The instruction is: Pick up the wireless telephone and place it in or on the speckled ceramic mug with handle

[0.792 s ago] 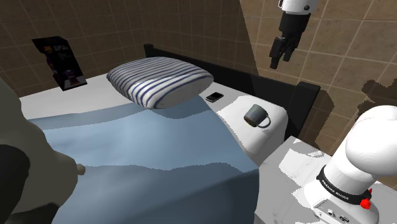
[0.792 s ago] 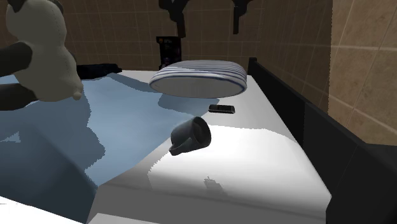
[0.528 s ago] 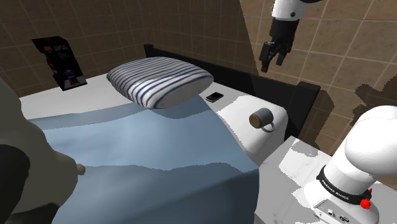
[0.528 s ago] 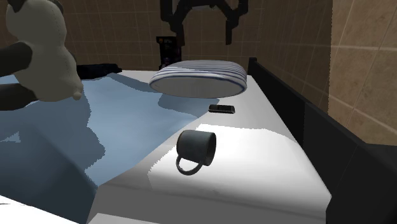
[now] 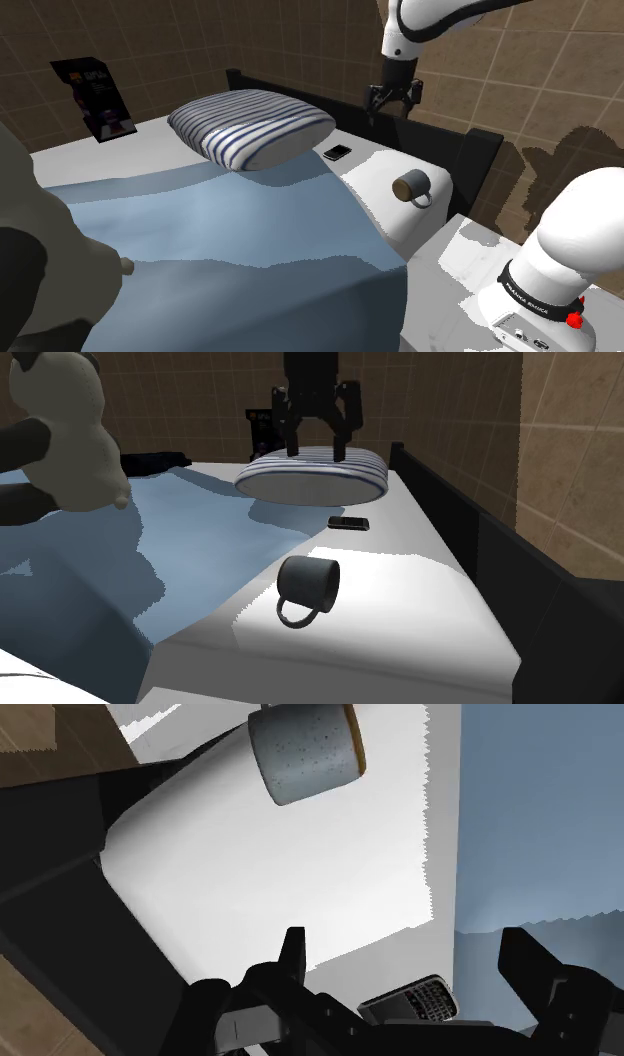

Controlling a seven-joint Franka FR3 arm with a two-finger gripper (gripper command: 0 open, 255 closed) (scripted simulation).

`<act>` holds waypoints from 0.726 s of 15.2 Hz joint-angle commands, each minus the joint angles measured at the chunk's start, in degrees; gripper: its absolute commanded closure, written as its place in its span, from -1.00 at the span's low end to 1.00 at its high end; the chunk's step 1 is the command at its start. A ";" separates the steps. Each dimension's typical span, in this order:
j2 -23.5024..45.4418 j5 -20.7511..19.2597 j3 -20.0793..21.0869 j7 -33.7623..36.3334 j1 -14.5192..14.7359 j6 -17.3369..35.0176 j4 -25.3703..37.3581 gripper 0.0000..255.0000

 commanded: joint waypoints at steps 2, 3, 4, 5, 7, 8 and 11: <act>6.27 0.77 1.90 8.14 -1.36 4.08 1.92 -1.00; 8.47 0.84 2.35 10.64 -1.81 5.22 2.91 -1.00; 10.69 0.87 2.75 13.13 -2.24 6.32 3.96 -1.00; 12.91 0.85 3.10 15.59 -2.65 7.35 5.07 -1.00; 17.36 0.68 3.58 20.45 -3.39 9.26 7.48 -1.00; 19.58 0.54 3.71 22.84 -3.69 10.13 8.77 -1.00; 26.16 0.07 3.73 29.80 -4.45 12.42 12.92 -1.00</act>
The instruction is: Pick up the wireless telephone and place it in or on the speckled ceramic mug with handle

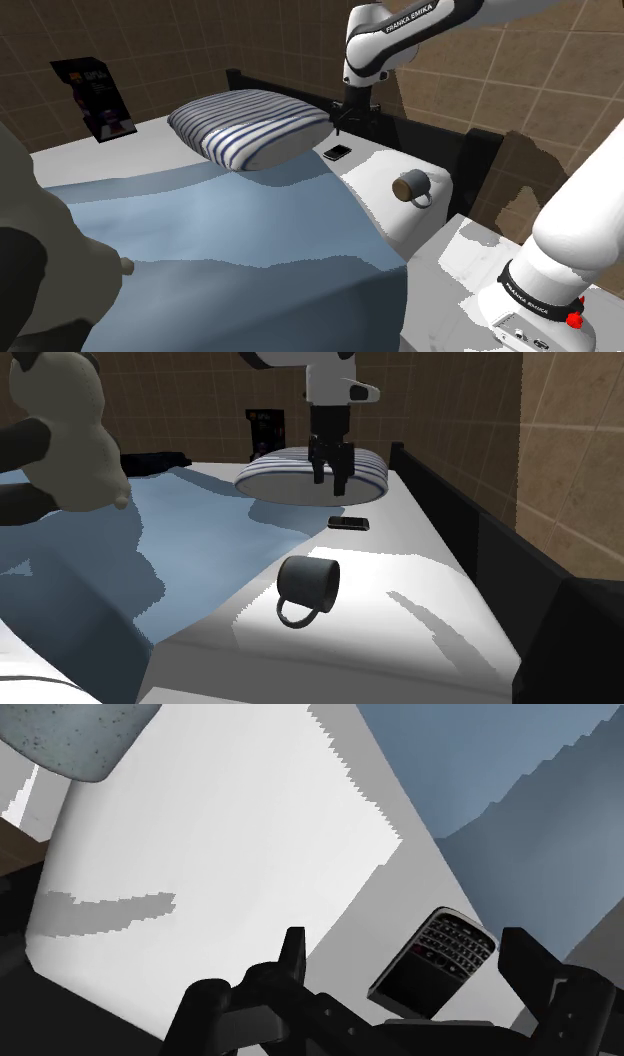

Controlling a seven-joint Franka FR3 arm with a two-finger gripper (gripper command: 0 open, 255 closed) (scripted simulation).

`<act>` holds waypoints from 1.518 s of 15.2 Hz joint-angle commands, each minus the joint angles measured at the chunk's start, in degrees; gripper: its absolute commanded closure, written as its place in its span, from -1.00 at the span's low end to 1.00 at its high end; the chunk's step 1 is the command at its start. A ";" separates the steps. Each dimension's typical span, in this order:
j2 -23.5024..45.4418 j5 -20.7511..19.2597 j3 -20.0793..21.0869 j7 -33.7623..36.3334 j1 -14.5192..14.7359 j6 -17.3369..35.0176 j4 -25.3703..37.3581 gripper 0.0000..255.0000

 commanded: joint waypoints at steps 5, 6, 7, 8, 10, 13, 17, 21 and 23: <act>12.78 -0.61 -1.26 13.19 -0.93 3.69 8.94 -1.00; 14.83 -0.60 -1.65 15.15 -1.01 4.13 10.56 -1.00; 16.85 -0.53 -2.05 17.05 -1.09 4.52 12.20 -1.00; 18.85 -0.42 -2.50 18.90 -1.16 4.88 13.86 -1.00; 20.83 -0.23 -3.01 20.70 -1.20 5.21 15.55 -1.00; 21.99 -0.35 -3.05 20.77 -1.09 7.14 14.77 -1.00; 23.91 -0.55 -3.12 20.90 -0.92 10.02 13.81 -1.00; 23.91 -0.53 -3.19 20.89 -0.86 10.01 13.81 -1.00; 23.91 -0.51 -3.23 20.87 -0.82 10.02 13.81 -1.00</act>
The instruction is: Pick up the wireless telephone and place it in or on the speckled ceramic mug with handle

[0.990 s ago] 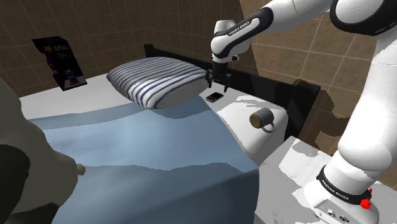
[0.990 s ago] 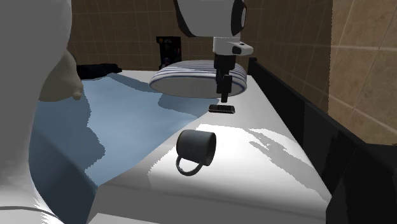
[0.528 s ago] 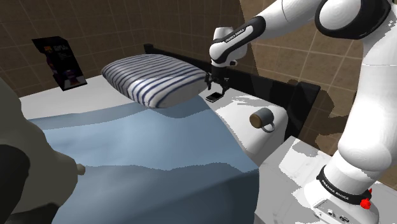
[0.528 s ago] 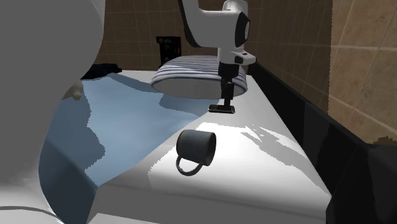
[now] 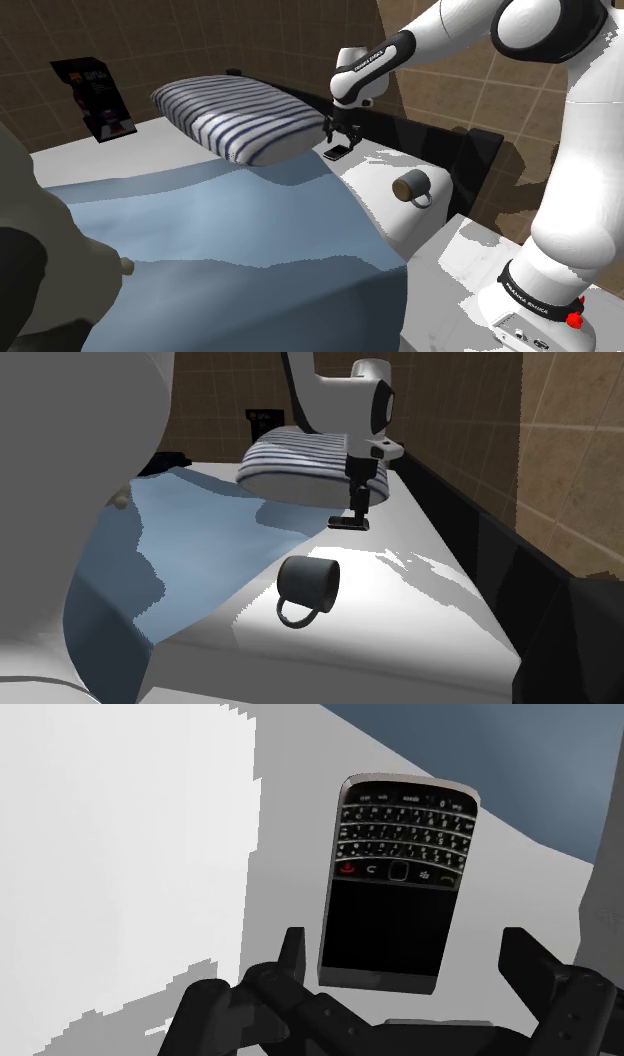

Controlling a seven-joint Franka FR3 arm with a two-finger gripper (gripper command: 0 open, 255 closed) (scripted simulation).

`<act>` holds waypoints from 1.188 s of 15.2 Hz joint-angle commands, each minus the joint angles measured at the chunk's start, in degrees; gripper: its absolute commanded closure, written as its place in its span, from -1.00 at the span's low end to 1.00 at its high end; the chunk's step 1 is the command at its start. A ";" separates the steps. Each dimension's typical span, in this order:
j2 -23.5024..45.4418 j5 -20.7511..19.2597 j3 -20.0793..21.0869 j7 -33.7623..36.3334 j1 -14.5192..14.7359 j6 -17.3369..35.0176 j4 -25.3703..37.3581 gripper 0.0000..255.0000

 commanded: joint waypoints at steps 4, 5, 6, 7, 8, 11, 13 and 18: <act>0.87 0.18 0.31 -0.29 0.24 0.38 -1.11 1.00; 1.28 0.18 0.26 -0.48 0.13 0.13 -0.46 1.00; 0.95 0.22 0.27 -0.50 0.11 -0.11 -0.54 1.00; 1.06 0.15 0.32 -0.25 0.28 -0.42 -0.12 1.00; 1.10 0.25 0.23 -0.67 0.00 -0.94 0.43 1.00; 1.05 0.14 0.37 -0.05 0.40 -1.23 0.69 1.00; 0.76 0.11 0.36 0.02 0.47 -0.76 -0.07 1.00; -0.22 0.11 0.24 0.07 0.38 -2.29 0.88 -1.00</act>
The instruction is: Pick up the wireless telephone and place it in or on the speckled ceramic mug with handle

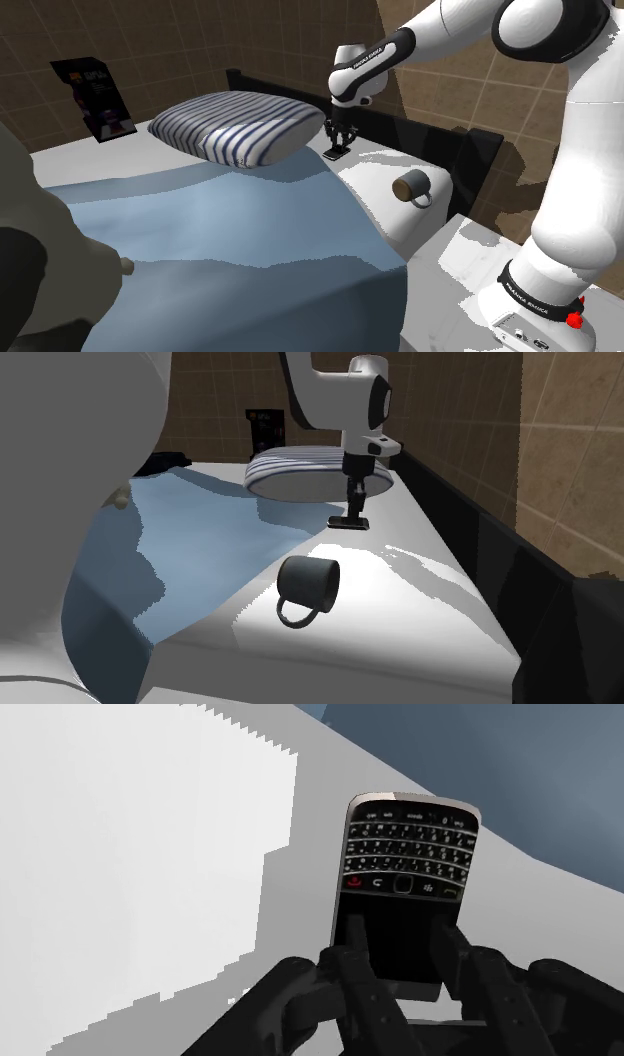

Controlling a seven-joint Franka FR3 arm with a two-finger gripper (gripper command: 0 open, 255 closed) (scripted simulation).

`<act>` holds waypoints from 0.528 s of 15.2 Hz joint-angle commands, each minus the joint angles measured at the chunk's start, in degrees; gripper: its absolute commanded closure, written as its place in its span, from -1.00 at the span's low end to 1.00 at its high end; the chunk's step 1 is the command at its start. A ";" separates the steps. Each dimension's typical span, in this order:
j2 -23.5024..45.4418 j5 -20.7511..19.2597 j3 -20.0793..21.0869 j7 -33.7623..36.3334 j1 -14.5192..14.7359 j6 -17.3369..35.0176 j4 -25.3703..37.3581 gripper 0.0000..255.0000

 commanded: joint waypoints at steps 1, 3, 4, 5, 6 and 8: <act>-0.39 -0.52 0.38 0.09 0.66 -1.96 0.86 -1.00; -0.83 -1.16 0.91 0.16 1.53 -4.55 2.07 -1.00; -0.48 -1.22 0.90 0.19 1.56 -3.90 1.76 -1.00; -0.13 -1.26 0.89 0.22 1.58 -3.25 1.47 -1.00; 0.24 -1.31 0.87 0.25 1.61 -2.60 1.18 -1.00; 1.01 -1.41 0.84 0.32 1.66 -1.32 0.67 -1.00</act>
